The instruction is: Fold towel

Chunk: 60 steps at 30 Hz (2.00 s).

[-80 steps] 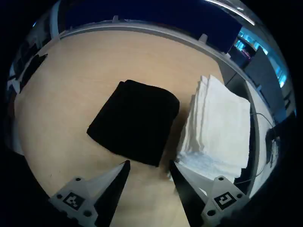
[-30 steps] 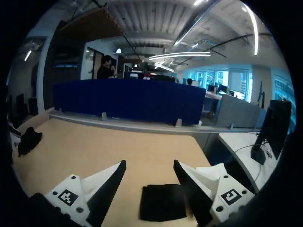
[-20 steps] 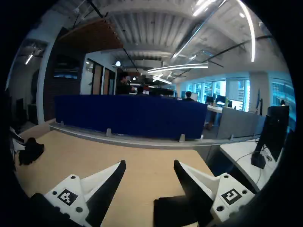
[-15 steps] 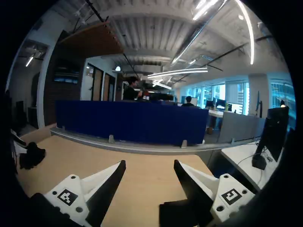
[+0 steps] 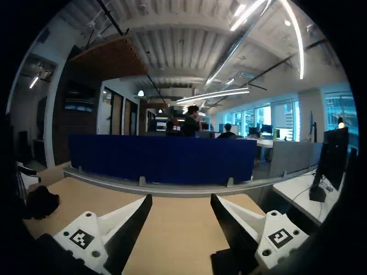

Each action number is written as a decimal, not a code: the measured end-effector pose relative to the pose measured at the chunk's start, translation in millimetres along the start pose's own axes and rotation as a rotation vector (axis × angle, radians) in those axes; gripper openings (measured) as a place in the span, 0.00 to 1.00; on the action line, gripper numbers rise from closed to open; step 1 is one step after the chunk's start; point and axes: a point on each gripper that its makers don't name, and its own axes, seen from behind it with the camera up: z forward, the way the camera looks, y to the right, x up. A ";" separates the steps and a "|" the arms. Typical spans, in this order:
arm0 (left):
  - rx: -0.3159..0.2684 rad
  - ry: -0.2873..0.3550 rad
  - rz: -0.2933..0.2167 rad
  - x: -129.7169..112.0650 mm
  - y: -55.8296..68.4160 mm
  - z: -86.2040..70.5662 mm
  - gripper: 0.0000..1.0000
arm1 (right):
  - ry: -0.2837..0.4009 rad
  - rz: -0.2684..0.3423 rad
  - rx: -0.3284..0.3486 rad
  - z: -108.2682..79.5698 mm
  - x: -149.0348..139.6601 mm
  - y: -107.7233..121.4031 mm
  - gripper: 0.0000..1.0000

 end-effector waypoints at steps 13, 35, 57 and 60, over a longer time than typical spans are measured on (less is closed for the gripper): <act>0.020 0.127 -0.019 25.7 -16.4 8.0 0.91 | 0.017 0.026 -0.012 -0.5 7.6 -31.1 0.99; 0.055 0.193 0.003 -10.3 -18.1 23.5 0.91 | 0.019 -0.003 0.009 -5.7 -7.4 -52.3 0.99; 0.112 0.261 0.021 -72.3 -48.5 30.1 0.91 | 0.062 -0.032 -0.023 -2.8 -16.1 -49.2 0.99; 0.107 0.266 0.022 -81.6 -47.7 32.5 0.91 | 0.060 -0.034 -0.027 -1.4 -22.5 -50.5 0.99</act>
